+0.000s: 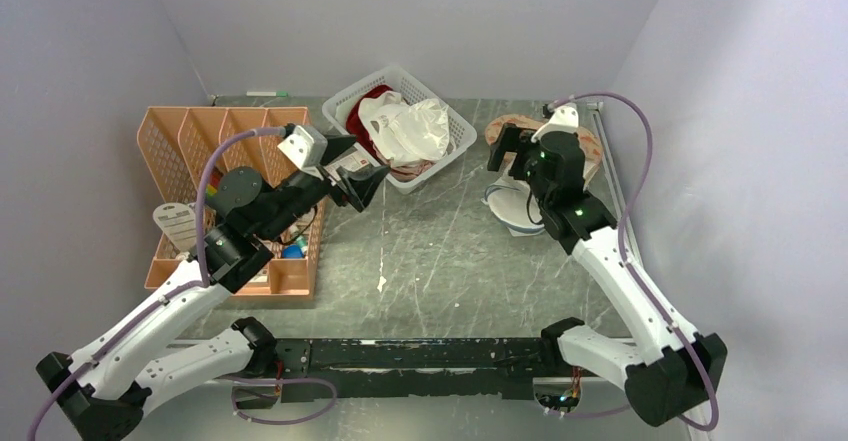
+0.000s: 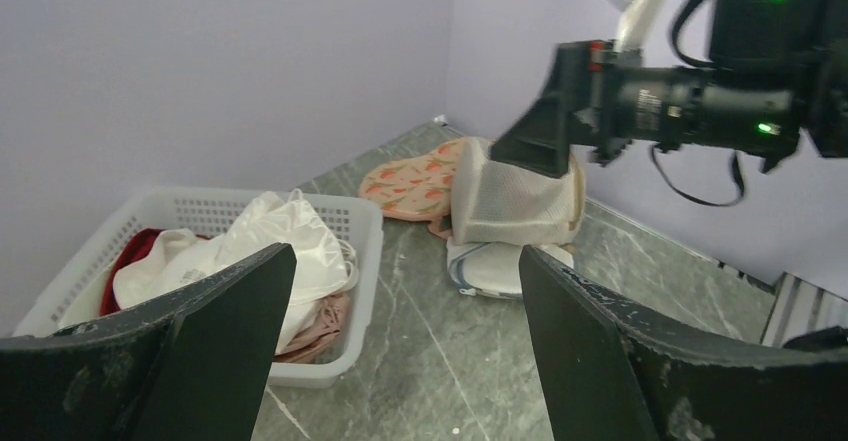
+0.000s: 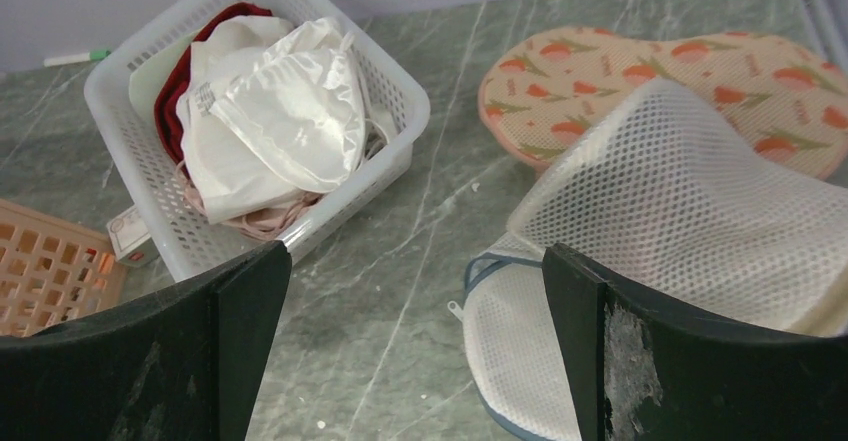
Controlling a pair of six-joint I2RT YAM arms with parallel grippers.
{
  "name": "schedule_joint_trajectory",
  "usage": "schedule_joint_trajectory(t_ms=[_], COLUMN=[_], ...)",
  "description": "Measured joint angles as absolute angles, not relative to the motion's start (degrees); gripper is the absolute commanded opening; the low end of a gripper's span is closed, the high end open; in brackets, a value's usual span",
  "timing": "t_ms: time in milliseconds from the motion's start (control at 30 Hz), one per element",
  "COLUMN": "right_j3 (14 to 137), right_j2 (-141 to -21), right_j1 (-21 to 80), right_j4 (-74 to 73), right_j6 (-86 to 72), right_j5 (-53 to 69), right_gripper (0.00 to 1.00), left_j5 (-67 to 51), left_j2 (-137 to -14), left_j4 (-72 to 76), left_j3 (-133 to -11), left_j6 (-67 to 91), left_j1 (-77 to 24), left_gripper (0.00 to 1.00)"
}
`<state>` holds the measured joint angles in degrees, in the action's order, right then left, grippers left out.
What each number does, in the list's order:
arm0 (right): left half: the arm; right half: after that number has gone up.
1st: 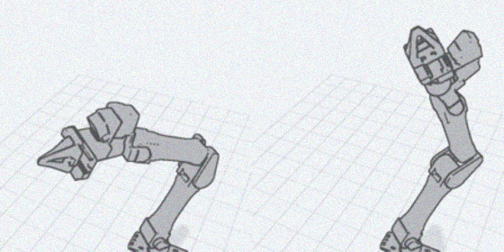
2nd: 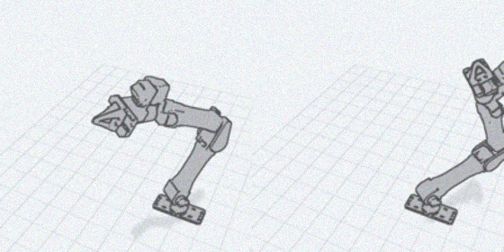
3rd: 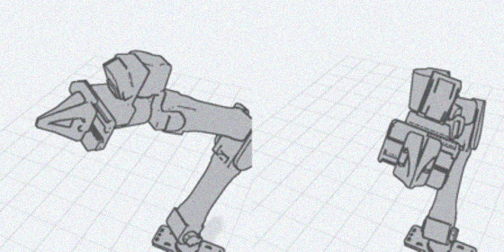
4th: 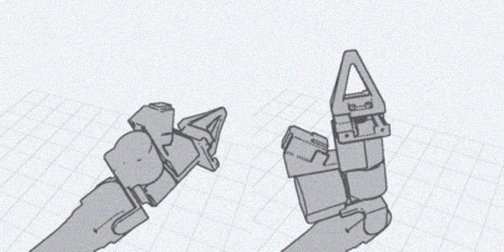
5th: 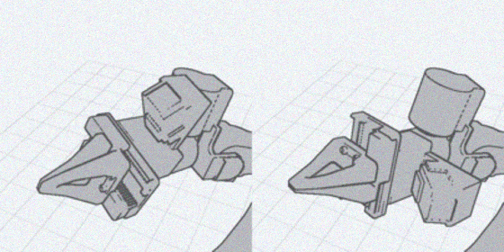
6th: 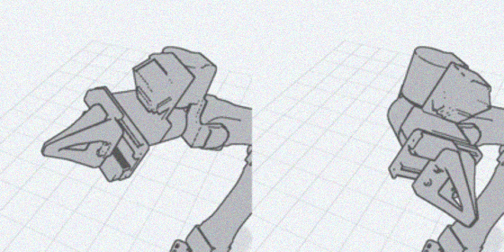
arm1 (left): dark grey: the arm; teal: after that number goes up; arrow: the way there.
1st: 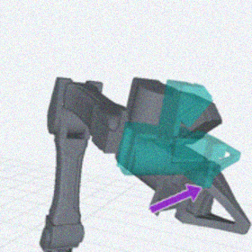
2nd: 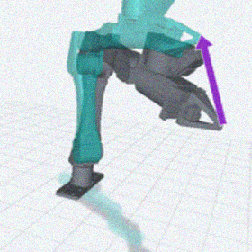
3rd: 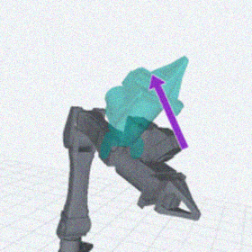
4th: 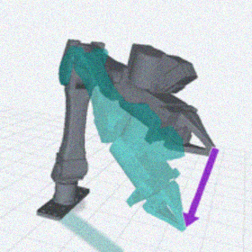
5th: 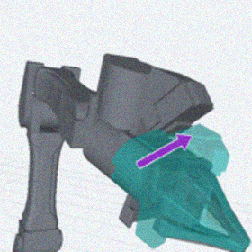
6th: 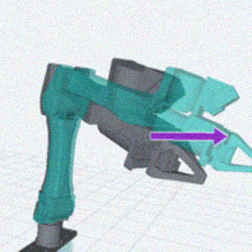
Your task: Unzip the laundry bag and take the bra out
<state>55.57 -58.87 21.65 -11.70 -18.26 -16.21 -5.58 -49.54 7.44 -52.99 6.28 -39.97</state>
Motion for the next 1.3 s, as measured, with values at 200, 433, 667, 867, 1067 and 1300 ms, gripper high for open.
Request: schedule_joint_trajectory(t_ms=[200, 433, 667, 867, 1067, 1300], right_j3=[59.18, 69.76, 75.79, 76.88, 81.62, 88.86], right_j2=[-65.23, -77.36, -85.89, -88.84, -95.44, -105.12], right_j1=[21.34, 21.15, 21.06, 21.06, 20.86, 19.66], right_j4=[-11.62, -15.40, -18.68, -17.45, -15.92, -17.89], right_j6=[-19.27, -17.08, -16.01, -15.79, -14.57, -8.80], right_j5=[-11.97, -10.28, -12.69, -13.52, -17.28, -24.88], right_gripper=[1.00, 1.00, 1.00, 1.00, 0.91, 0.80], left_j5=[-2.48, -0.84, 1.67, 2.68, 3.57, 3.86], left_j2=[-50.04, -51.94, -51.90, -51.96, -51.99, -51.99], left_j4=[7.46, 7.42, 7.68, 7.90, 8.25, 8.34], left_j3=[-52.99, -52.97, -52.38, -51.55, -50.87, -50.81], left_j6=[3.09, 1.54, -0.08, -1.23, -1.96, -2.24], left_j1=[-46.37, -47.42, -47.48, -47.48, -47.48, -47.48], left_gripper=[0.94, 0.94, 0.94, 0.94, 0.94, 0.94])
